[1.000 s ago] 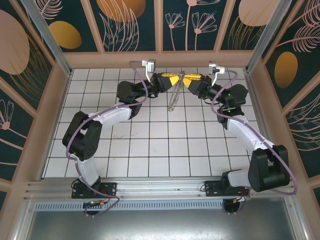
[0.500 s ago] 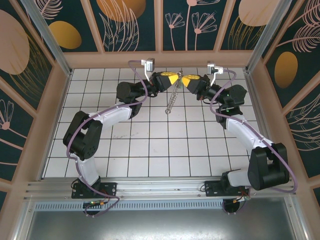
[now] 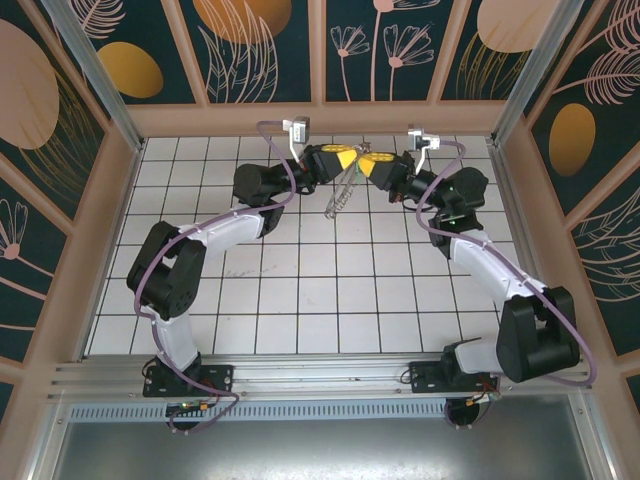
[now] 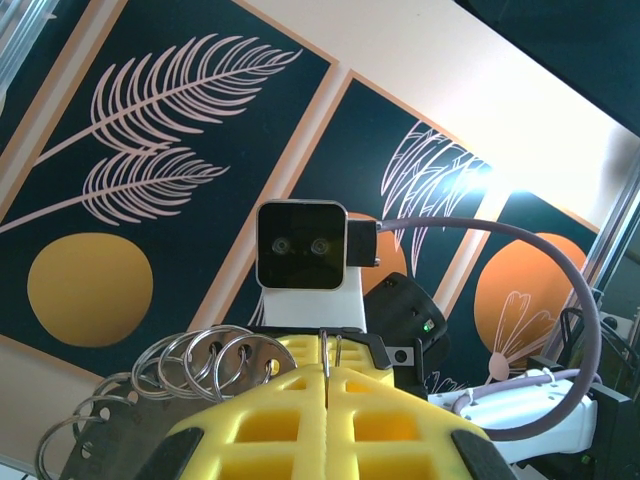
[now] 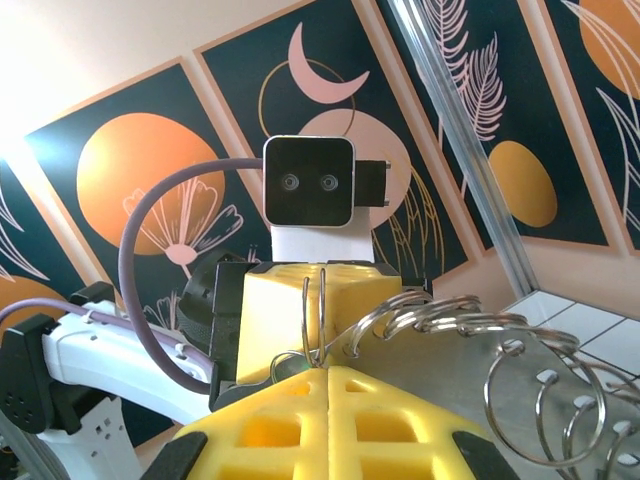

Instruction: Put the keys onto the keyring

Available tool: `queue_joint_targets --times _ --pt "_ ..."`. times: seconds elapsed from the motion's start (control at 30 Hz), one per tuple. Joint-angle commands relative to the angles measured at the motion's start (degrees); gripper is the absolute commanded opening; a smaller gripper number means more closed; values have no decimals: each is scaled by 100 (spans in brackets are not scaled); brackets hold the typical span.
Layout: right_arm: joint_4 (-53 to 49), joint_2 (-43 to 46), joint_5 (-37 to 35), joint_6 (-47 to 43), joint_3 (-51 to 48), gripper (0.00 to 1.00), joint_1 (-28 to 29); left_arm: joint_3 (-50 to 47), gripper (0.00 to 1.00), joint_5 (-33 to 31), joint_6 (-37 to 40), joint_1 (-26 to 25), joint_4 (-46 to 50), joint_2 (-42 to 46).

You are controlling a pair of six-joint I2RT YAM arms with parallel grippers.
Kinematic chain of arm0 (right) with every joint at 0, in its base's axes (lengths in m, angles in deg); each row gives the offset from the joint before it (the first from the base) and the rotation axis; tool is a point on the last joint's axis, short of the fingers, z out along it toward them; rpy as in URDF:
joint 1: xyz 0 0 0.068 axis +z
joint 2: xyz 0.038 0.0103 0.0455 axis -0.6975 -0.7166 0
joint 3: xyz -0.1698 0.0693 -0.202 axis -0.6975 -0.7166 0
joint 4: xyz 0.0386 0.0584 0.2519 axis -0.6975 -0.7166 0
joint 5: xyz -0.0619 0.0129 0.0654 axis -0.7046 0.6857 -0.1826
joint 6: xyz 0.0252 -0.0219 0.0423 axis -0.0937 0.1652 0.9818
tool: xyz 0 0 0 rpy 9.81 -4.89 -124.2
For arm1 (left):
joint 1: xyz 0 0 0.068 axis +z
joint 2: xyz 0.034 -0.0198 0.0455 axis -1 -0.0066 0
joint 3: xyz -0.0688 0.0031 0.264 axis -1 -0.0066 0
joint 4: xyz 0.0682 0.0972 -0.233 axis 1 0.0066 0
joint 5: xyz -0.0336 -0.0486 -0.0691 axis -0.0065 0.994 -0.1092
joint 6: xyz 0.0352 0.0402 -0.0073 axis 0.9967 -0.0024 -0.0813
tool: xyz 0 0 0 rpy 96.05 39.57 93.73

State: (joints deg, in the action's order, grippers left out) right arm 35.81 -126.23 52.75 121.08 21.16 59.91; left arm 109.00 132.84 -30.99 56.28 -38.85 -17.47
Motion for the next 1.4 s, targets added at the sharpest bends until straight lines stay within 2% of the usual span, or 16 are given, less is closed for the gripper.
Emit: queue_joint_targets --times 0.0,0.1,0.37,0.5,0.7,1.13,1.37 --pt "-509 305 161 -412 88 12 9 183 0 -131 -8 -27 -367 4" --pt "-752 487 160 -502 64 20 -65 199 0 -147 -8 -32 -363 -30" --pt "-1419 908 80 -851 86 24 -214 233 0 -118 -25 -31 -358 -46" --pt "-1248 873 -127 -650 169 25 -231 244 0 -111 -19 -37 -350 -68" --pt "-662 530 -240 -113 371 36 -214 274 0 -116 -23 -28 -324 -88" --pt "-395 109 -332 42 649 36 -13 367 0 -114 -79 -34 -338 -184" --pt "-351 24 -349 62 676 25 23 375 0 -116 -93 -32 -344 -185"
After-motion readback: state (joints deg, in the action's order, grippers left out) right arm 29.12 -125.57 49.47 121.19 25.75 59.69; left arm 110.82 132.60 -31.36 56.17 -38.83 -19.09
